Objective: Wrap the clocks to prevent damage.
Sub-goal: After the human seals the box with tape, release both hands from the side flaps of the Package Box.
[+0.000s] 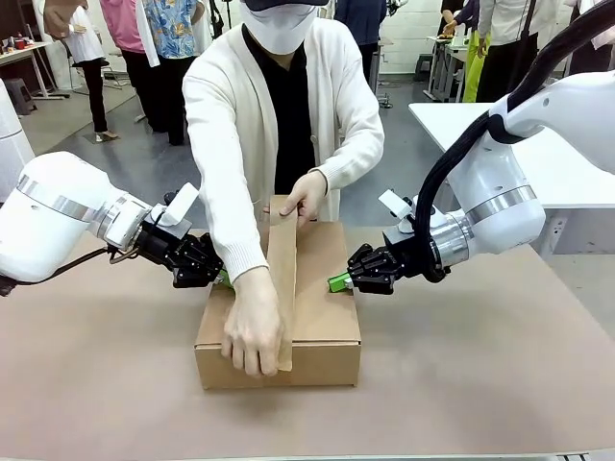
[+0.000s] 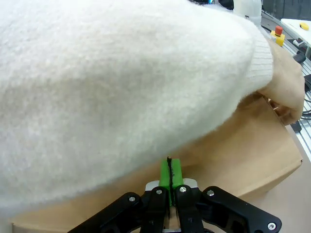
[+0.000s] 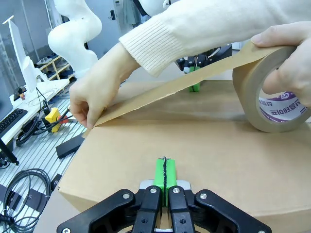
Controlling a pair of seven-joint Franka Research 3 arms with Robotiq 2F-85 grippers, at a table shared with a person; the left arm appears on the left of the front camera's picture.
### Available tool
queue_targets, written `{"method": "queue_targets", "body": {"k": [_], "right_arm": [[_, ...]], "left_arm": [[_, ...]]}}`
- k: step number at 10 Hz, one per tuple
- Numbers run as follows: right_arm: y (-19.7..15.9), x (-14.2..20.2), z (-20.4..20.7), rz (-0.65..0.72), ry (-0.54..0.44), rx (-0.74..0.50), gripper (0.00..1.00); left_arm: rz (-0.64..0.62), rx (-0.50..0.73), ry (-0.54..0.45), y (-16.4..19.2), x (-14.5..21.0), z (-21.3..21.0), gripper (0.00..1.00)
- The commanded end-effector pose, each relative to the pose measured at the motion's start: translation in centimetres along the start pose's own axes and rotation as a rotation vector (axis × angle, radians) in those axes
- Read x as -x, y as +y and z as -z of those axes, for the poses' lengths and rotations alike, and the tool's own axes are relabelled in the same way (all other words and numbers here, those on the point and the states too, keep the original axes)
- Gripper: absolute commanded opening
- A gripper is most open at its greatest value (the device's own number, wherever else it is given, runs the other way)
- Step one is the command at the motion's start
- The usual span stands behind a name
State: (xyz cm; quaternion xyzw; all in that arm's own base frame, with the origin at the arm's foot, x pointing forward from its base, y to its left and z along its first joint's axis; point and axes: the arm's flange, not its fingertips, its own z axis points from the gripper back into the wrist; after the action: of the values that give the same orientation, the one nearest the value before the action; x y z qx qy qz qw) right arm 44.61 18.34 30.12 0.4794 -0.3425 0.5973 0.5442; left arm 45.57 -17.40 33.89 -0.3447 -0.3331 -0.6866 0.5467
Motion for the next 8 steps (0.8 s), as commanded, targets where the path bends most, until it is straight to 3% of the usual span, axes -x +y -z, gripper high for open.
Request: {"method": "queue_targets", "body": {"k": [1, 8], "right_arm": [[-0.02, 0.36, 0.23, 0.008, 0.006, 0.006, 0.01], [-0.02, 0.36, 0.23, 0.008, 0.006, 0.006, 0.01]], "left_arm": [[-0.005, -0.002, 0.02, -0.15, 0.76, 0.42, 0.0], [-0.005, -0.002, 0.02, -0.15, 0.76, 0.42, 0.0]]}}
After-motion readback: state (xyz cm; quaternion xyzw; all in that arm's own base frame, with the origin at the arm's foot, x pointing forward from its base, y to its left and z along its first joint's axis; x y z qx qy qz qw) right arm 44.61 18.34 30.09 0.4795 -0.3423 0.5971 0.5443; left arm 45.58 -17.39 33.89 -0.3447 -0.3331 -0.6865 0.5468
